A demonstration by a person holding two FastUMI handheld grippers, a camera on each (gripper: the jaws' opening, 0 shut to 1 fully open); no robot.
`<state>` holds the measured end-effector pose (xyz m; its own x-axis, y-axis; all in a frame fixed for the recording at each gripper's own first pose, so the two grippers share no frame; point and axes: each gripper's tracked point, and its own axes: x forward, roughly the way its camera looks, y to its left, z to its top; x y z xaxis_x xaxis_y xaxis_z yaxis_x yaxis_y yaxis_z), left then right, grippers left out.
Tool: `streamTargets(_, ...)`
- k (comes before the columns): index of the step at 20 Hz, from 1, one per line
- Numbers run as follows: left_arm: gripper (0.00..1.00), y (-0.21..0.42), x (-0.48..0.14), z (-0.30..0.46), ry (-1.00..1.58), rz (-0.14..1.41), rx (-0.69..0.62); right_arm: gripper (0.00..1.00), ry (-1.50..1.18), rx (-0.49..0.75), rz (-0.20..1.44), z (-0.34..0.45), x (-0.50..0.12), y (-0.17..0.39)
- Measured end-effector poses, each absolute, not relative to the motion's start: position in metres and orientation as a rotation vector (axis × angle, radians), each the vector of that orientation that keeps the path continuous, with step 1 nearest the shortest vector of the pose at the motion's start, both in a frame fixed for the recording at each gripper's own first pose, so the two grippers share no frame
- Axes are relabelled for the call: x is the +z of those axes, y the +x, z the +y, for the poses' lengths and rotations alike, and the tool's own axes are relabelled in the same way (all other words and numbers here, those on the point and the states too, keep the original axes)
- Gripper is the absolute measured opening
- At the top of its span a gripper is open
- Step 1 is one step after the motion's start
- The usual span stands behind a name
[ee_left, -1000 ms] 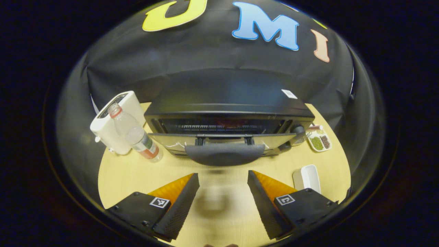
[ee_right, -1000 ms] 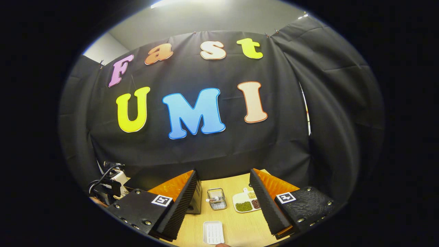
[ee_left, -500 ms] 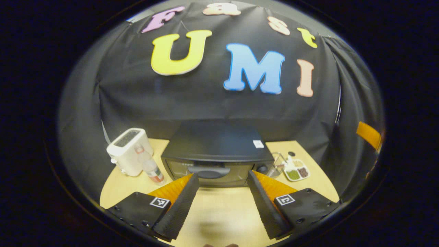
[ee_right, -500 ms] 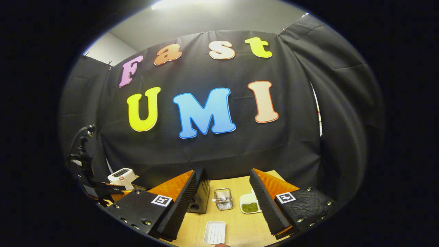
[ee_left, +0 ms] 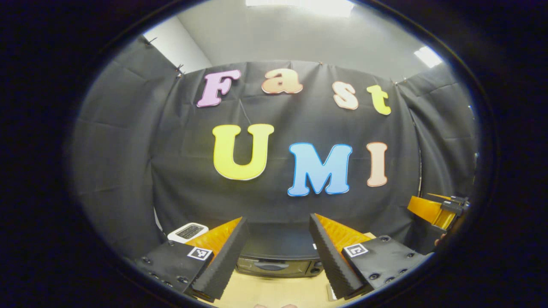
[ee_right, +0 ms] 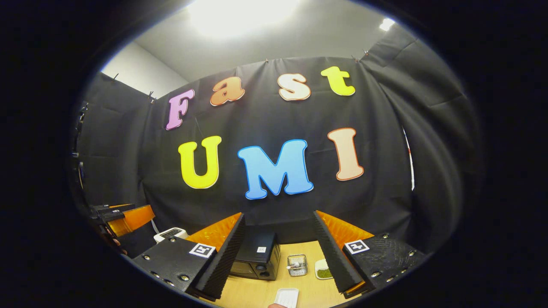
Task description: Open the electric oven with the left hand, put the food in, and close the electric oven.
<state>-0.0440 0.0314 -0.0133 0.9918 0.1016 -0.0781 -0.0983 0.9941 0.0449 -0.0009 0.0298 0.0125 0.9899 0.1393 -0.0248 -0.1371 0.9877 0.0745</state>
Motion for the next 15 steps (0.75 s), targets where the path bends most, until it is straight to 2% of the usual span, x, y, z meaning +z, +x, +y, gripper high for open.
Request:
streamTargets(5, 1.0, -0.062, -0.017, 0.047, -0.007, 0.102, 0.059, 0.94, 0.036, 0.118, 0.025, 0.052, 0.019, -0.022)
streamTargets(6, 0.89, -0.066, -0.017, 0.051, -0.011, 0.107, 0.054, 0.94, 0.036, 0.111, 0.026, 0.056, 0.02, -0.026)
streamTargets(15, 0.89, -0.087, -0.011, 0.067, 0.0, 0.098, 0.003, 0.94, 0.037, 0.09, 0.024, 0.081, 0.022, -0.052)
